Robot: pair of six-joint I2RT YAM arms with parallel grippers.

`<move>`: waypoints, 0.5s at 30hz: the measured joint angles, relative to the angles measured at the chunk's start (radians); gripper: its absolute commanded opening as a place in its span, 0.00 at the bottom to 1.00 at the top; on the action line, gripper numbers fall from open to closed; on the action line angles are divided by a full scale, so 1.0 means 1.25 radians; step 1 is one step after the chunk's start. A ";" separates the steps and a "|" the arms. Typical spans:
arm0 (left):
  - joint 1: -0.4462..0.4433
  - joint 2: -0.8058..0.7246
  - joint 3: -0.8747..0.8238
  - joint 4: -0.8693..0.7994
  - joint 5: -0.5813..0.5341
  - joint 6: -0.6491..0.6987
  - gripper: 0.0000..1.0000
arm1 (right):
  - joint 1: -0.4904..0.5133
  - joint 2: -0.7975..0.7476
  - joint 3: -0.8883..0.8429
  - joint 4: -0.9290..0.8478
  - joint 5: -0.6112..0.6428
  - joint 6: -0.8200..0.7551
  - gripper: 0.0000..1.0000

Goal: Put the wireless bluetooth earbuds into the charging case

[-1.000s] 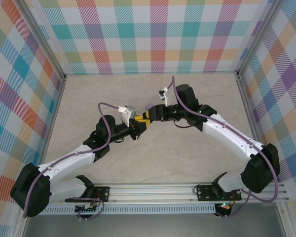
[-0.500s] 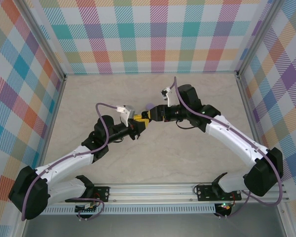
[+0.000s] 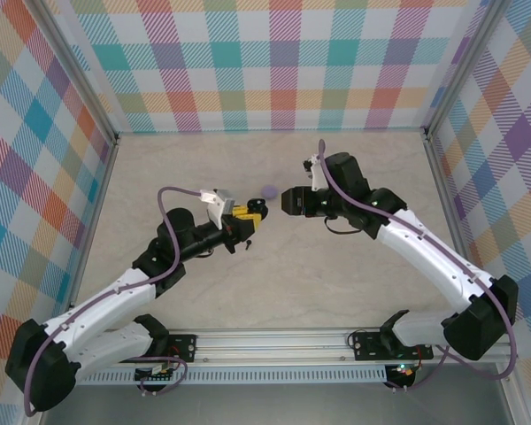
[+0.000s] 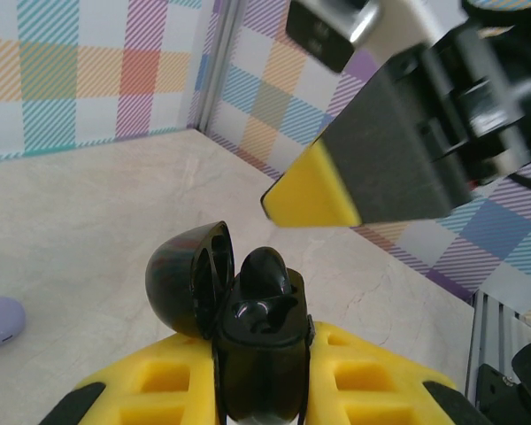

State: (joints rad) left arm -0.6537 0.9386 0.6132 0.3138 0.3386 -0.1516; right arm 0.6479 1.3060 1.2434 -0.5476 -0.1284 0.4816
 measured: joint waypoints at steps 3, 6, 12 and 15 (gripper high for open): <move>0.000 -0.036 0.012 -0.031 -0.005 0.003 0.11 | 0.000 0.032 0.007 -0.030 0.021 -0.004 0.55; 0.000 -0.068 0.027 -0.070 -0.006 0.006 0.11 | 0.000 0.086 0.007 -0.050 0.021 -0.013 0.54; 0.000 -0.103 0.073 -0.153 -0.005 0.008 0.11 | 0.000 0.200 0.008 -0.059 -0.025 -0.021 0.53; 0.000 -0.109 0.091 -0.182 -0.005 0.008 0.11 | 0.004 0.258 0.020 -0.059 -0.048 -0.020 0.52</move>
State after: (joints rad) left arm -0.6540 0.8024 0.7265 0.0860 0.3325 -0.1413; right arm 0.6533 1.6283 1.2678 -0.6212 -0.1879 0.4568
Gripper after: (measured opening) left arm 0.210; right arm 0.527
